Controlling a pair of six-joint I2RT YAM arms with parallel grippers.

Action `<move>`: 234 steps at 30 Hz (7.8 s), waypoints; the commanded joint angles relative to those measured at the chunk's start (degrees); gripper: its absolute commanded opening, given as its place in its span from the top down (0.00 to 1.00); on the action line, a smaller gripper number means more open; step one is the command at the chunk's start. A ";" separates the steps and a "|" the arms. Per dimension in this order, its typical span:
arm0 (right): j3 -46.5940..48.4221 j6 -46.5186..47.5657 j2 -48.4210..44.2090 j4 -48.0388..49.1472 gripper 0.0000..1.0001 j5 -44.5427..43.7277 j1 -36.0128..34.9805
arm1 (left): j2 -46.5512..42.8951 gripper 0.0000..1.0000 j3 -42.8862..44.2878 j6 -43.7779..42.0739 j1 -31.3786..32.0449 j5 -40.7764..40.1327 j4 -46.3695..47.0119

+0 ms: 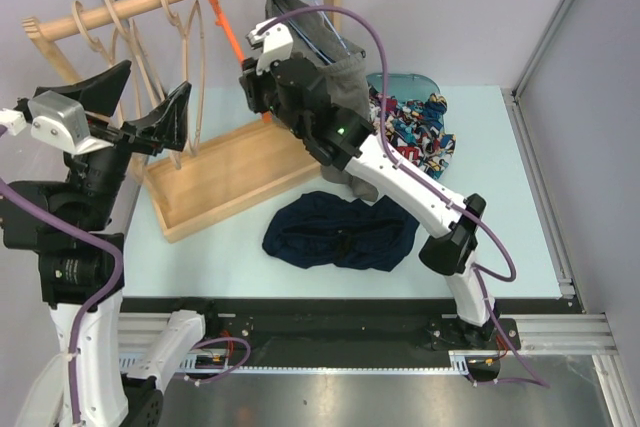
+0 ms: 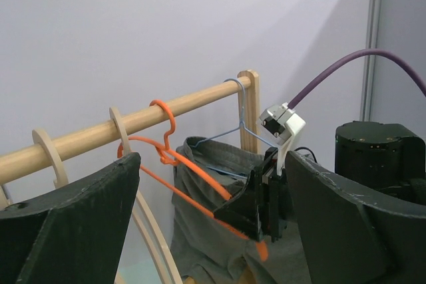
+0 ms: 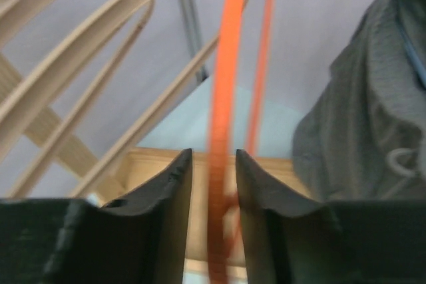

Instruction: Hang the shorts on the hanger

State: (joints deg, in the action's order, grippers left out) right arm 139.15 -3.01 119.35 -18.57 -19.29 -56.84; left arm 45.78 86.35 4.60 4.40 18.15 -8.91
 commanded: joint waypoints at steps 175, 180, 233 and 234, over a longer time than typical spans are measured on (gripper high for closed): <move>-60.40 42.29 -37.17 -18.88 1.00 53.65 14.12 | 20.05 1.00 -32.65 -59.45 20.73 23.24 -29.77; -63.03 42.56 -37.26 -12.82 1.00 57.68 14.39 | 19.52 0.93 -31.68 -57.25 21.70 22.37 -29.06; -80.77 17.25 -64.49 -18.35 0.36 55.44 45.94 | 21.89 1.00 -40.03 -38.82 12.03 26.33 -13.35; -82.18 16.63 -66.16 -17.48 0.36 53.67 45.51 | 21.98 1.00 -40.20 -37.49 12.03 25.62 -12.37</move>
State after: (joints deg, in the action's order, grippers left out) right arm 61.19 15.03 61.45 -36.32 37.28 -10.11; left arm 66.67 43.79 -43.44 16.64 45.23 -28.01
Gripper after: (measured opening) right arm 0.646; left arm 0.180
